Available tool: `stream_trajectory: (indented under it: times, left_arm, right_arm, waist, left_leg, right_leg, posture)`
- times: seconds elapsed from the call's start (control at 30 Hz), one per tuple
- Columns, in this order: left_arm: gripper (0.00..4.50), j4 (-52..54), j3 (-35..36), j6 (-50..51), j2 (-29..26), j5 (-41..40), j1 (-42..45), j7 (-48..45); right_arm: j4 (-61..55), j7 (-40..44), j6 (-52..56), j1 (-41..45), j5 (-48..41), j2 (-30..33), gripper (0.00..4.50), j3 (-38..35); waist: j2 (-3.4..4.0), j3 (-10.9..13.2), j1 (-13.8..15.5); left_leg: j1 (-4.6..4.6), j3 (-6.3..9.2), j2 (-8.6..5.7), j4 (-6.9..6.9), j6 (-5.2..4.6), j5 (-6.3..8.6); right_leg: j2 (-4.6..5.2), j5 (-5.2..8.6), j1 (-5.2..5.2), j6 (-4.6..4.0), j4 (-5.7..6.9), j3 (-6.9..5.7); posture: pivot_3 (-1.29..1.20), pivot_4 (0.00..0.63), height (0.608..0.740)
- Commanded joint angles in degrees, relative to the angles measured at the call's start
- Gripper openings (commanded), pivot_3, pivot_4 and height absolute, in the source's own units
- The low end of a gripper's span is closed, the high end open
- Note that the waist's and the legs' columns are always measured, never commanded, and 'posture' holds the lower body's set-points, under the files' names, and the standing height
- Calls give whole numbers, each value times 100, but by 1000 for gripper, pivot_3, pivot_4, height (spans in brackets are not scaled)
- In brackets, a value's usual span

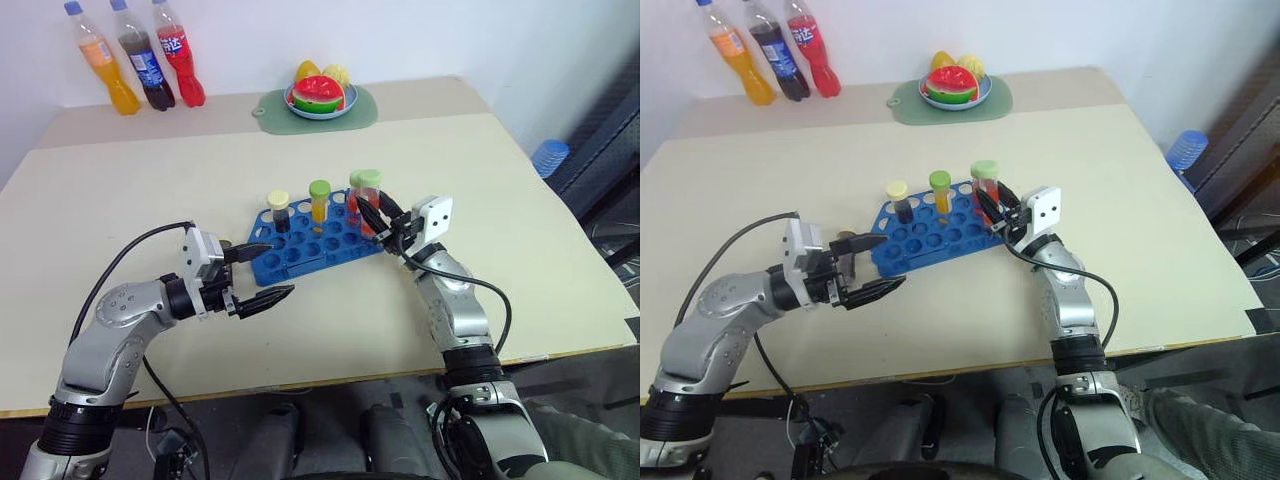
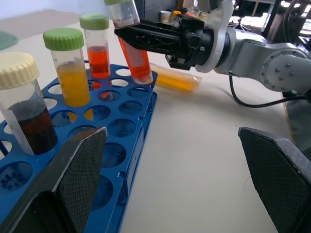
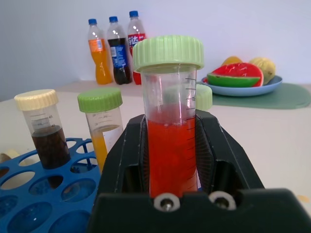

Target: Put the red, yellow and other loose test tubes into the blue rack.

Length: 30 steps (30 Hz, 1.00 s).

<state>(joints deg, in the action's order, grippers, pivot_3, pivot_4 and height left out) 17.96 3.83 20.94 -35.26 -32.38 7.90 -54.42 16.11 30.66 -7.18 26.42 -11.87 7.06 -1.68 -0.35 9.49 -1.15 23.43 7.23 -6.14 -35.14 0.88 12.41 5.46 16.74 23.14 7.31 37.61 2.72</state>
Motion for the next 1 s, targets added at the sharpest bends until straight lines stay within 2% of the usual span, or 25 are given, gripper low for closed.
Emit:
stream_trajectory:
  times: [0.03, 0.1, 0.2, 0.33, 0.4, 0.47, 0.57, 0.67, 0.73, 0.83, 1.0]
  left_arm:
    - [4500, 247, 141, -14, -33, -93, 19, 46]
    - [4500, 248, 137, 10, -2, -129, 26, 82]
    - [4500, 233, 102, 8, 6, -155, 31, 78]
    - [4500, 176, 74, -11, 28, -166, 41, 56]
    - [4500, 152, 63, -18, 41, -166, 47, 43]
    - [4500, 135, 33, -22, 73, -164, 65, 40]
    - [4500, 91, -12, -39, 128, -150, 105, 28]
    - [4500, 38, -64, -55, 198, -134, 153, 4]
    - [4500, 12, -97, -62, 240, -107, 176, 1]
    - [4500, 32, -133, -67, 273, -96, 154, -12]
    - [4500, 144, -84, -54, 257, -130, 67, 16]
  right_arm:
    - [264, -45, -200, 11, 119, -85, 1006, 114]
    - [160, 285, -55, -90, -126, -76, 1006, 164]
    - [-92, 336, -68, -240, -138, -40, 2145, 198]
    - [-967, 105, 296, -539, 160, 280, 4191, 286]
    - [-1573, -27, 777, -723, 299, 516, 4191, 317]
    - [-2632, -176, 2016, -1003, 379, 976, 4191, 280]
    - [-4011, -153, 4105, -1151, -129, 1708, 4191, 57]
    - [-4638, -91, 6183, -785, -797, 2350, 4191, -355]
    - [-4543, -218, 7251, -310, -1070, 2459, 4191, -602]
    - [-3655, -434, 8863, 746, -1164, 2433, 4191, -801]
    - [-2292, -508, 9516, 1750, -1085, 2462, 4191, -629]
  waist:
    - [0, -1, -3]
    - [0, -1, -7]
    - [0, -1, -4]
    - [5, 2, 23]
    - [5, 2, 47]
    - [3, 1, 66]
    - [1, 0, 69]
    - [1, 1, 45]
    - [1, 1, 31]
    - [2, 1, 37]
    - [0, 1, 70]
  left_leg:
    - [-1, 0, 1, 0, 0, 0]
    - [-3, 0, 2, 0, 1, 0]
    - [-3, 0, 2, 1, 1, 0]
    - [2, 0, 1, 7, 1, 0]
    - [4, 0, -2, 2, 0, 0]
    - [4, 1, -3, 0, 0, 0]
    - [5, 6, -4, 0, -2, 1]
    - [6, 6, -1, 0, -2, 2]
    - [6, 5, 3, 2, -3, 2]
    - [7, 0, 4, 4, -3, 2]
    - [18, 2, 0, 2, -9, 5]
  right_leg:
    - [-1, 0, 0, 0, 0, 0]
    - [-2, 0, 0, 0, 0, 0]
    - [-2, 0, -3, 0, 1, 1]
    - [0, 1, 2, -1, 0, 2]
    - [2, 1, 9, -1, 0, 2]
    - [3, 0, 9, -1, -1, 1]
    - [6, 1, 7, -1, -4, -1]
    - [11, 1, -7, -2, -5, -1]
    - [11, 2, -7, -2, -5, 0]
    - [12, 3, -5, -4, -6, 0]
    - [17, 2, -6, -4, -22, -5]
  posture:
    - [0, 150, 740]
    - [0, 150, 740]
    - [0, 150, 740]
    - [0, 150, 740]
    - [0, 150, 740]
    - [0, 150, 740]
    - [0, 150, 740]
    - [0, 150, 740]
    - [0, 150, 740]
    - [0, 150, 740]
    - [0, 150, 740]
